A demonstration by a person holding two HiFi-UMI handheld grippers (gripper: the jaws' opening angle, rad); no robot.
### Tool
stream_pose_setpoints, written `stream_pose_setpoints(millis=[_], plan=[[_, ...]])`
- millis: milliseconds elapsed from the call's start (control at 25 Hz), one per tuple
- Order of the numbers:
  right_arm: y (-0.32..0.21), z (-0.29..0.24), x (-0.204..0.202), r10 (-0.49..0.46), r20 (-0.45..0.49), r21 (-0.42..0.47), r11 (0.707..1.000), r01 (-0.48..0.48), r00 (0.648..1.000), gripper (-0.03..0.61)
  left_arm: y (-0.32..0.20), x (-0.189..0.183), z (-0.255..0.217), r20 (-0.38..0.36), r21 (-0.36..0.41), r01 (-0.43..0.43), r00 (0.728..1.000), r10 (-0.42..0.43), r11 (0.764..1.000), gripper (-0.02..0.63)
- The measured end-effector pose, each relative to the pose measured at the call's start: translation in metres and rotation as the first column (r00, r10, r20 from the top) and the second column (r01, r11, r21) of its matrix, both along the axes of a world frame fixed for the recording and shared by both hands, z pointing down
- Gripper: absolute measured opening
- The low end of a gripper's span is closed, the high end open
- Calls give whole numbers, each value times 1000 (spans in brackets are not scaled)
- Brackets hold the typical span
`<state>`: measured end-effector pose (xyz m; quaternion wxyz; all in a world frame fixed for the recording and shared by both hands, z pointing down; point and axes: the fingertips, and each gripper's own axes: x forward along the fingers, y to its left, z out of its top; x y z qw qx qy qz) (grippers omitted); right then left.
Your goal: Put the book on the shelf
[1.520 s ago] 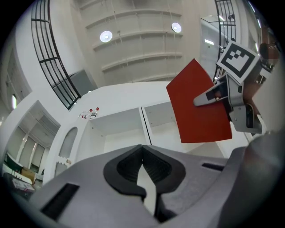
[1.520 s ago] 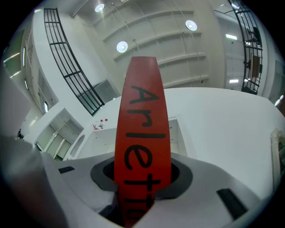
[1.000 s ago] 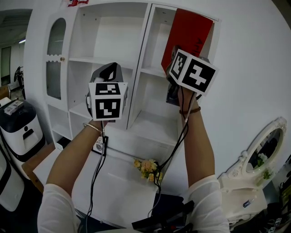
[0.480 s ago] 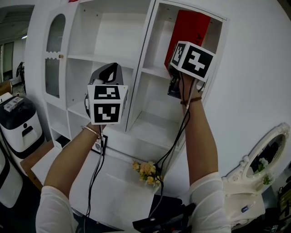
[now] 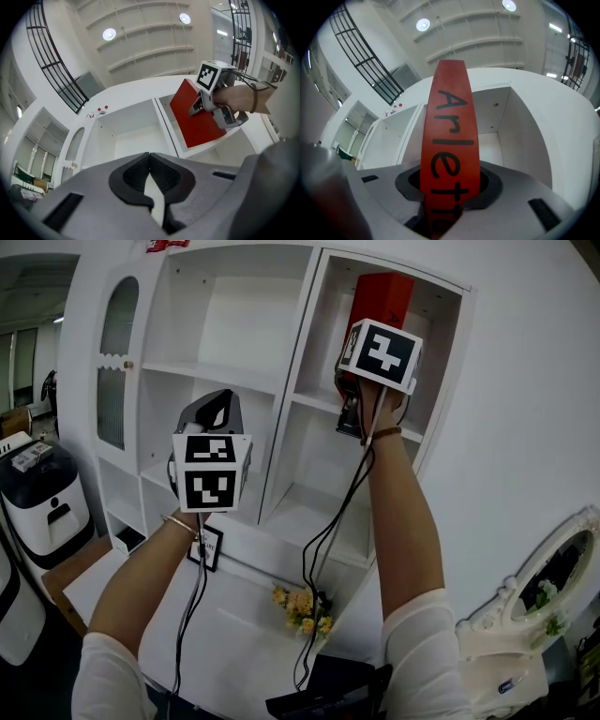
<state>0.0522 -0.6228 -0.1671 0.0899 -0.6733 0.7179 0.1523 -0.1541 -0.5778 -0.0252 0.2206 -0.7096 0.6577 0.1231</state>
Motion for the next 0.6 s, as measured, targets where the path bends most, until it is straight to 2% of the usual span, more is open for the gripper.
stream_pose_setpoints(millis=[600], plan=[[-52, -3, -8, 18, -15, -73, 997, -19, 1000, 175, -14, -6, 14, -3, -33, 11, 1000, -11, 999, 8]])
